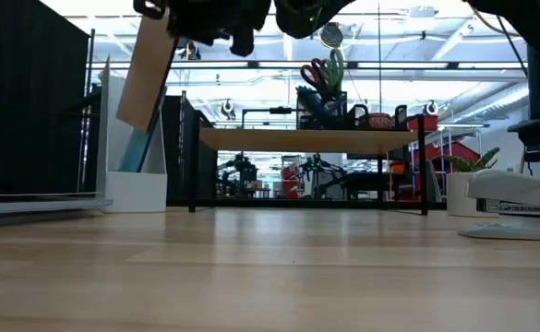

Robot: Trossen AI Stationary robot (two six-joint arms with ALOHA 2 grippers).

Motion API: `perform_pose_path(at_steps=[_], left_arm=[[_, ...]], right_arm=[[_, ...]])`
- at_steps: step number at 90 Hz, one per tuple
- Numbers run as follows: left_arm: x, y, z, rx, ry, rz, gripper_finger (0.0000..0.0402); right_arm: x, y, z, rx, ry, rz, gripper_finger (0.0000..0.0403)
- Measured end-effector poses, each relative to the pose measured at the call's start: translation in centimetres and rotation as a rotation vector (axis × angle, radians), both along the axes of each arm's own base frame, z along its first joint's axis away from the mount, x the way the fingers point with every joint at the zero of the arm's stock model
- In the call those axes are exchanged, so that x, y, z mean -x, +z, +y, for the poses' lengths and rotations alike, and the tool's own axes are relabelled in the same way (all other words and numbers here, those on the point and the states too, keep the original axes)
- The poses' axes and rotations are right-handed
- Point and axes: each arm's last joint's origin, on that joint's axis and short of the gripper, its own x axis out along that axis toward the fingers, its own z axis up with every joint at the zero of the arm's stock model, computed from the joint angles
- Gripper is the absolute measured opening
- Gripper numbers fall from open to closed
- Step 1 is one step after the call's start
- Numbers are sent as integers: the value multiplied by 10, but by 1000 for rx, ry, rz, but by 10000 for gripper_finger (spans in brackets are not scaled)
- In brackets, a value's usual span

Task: Stock shelves
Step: Put the purple book into the white bookshelf

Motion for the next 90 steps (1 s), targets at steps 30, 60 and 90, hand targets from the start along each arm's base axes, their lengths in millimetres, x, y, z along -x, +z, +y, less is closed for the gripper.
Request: perform_pose_path(at_steps=[30,60,90], left_arm=[[-1,0,-1,9,1,-12,189],[-1,1,-1,9,1,-12,189],[-1,1,-1,15,1,-17,189]], right_arm=[[-10,-36,-9,-17,0,92,2],[-11,-50,-13,30,-12,287,2],[-8,-65,-26,-40,-52,402,2]])
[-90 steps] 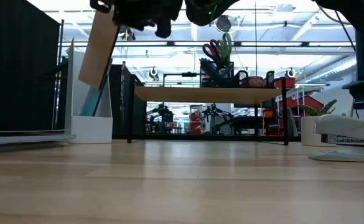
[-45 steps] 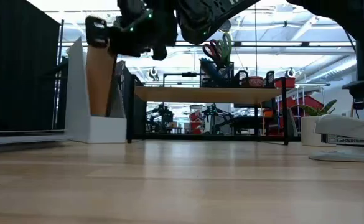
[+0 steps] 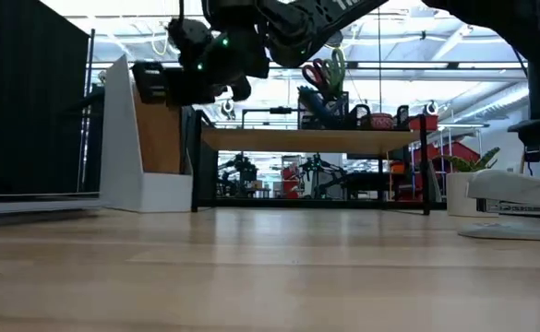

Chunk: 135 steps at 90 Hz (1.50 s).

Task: Stock shelves
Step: Put the purple book into the white bookshelf

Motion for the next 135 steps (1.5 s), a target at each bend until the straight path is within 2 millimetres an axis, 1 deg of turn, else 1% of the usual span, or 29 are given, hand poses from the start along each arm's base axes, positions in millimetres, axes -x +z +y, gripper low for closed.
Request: perform_pose_path(at_steps=[8,26,36,51,68,80,95,105,113,124,131,135], left_arm=[[0,0,0,1,0,-1,189],[0,0,0,0,1,0,189],[0,0,0,0,1,0,189],[0,0,0,0,1,0,189],[0,0,0,0,2,0,189],[0,0,0,-1,2,0,189],[0,0,0,0,2,0,189],[0,0,0,0,2,0,189],[0,0,0,0,2,0,189],[0,0,0,0,2,0,189],[0,0,0,0,2,0,189],[0,0,0,0,2,0,189]], right_arm=[[1,0,-2,-23,-39,-10,2],[1,0,-2,-25,-42,-16,2],[2,0,-2,-39,-47,-30,12],[2,-2,-5,-54,-57,-31,49],[1,-4,-4,-70,-9,-16,109],[1,-4,5,-58,10,0,144],[2,-3,31,-13,75,75,160],[5,-11,49,-35,133,152,158],[6,-17,56,-104,193,177,155],[5,-25,52,-140,204,189,153],[0,-35,44,-147,206,169,153],[-2,-45,38,-169,238,178,153]])
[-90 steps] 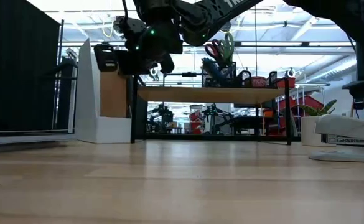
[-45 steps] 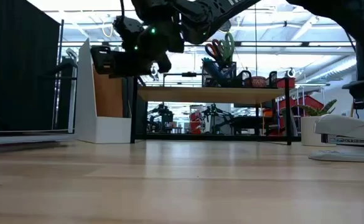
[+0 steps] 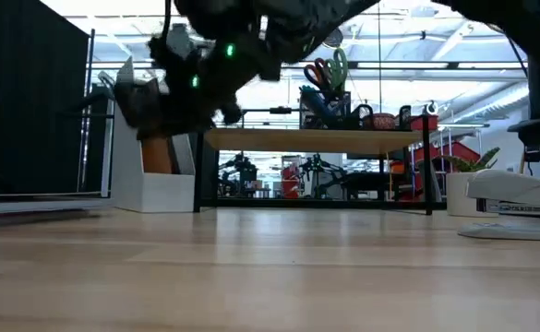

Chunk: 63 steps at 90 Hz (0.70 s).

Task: Stock shelves
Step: Put the purple book into the white bookshelf

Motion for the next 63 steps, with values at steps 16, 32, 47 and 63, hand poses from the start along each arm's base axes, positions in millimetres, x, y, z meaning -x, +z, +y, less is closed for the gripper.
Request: perform_pose_path(at_steps=[16,32,47,63], left_arm=[[0,0,0,0,0,0,189],[0,0,0,-2,0,1,189],[0,0,0,-10,-3,6,189],[0,0,0,-11,-3,5,189]], right_arm=[[-5,-25,-12,-46,19,-1,153],[-7,-23,-19,-26,11,-28,153],[-9,-16,-27,-6,6,-89,153],[-9,-17,-37,-28,-16,-96,153]])
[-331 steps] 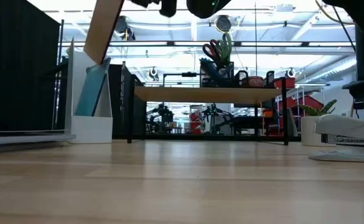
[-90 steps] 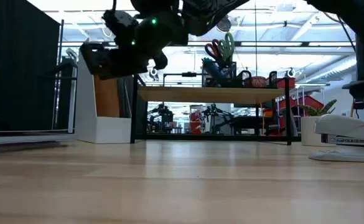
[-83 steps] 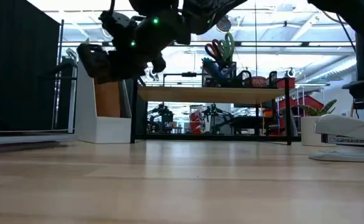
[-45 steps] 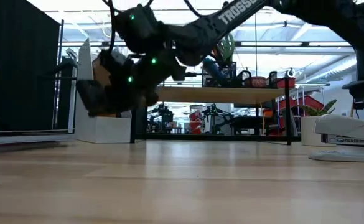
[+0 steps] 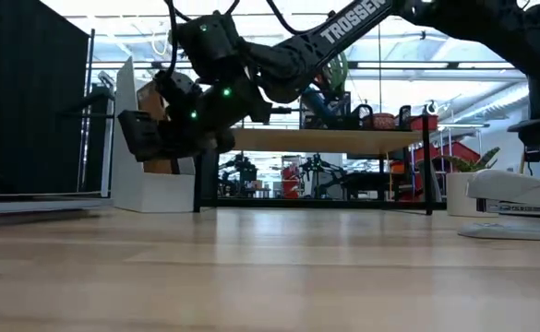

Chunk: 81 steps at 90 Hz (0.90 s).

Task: Stock shelves
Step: Put the purple book into the white bookshelf, then put the brown book into the white bookshelf

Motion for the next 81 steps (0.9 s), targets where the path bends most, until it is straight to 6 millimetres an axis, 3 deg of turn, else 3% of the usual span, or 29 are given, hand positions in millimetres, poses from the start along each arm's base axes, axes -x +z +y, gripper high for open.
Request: perform_pose_path(at_steps=[20,34,81], left_arm=[[0,0,0,-4,4,-9,189],[0,0,0,-2,4,-10,189],[0,0,0,-1,4,-11,189]], right_arm=[[-3,-22,2,-1,17,1,153],[-4,-26,0,-11,9,-11,153],[-11,-18,16,-105,223,-148,153]])
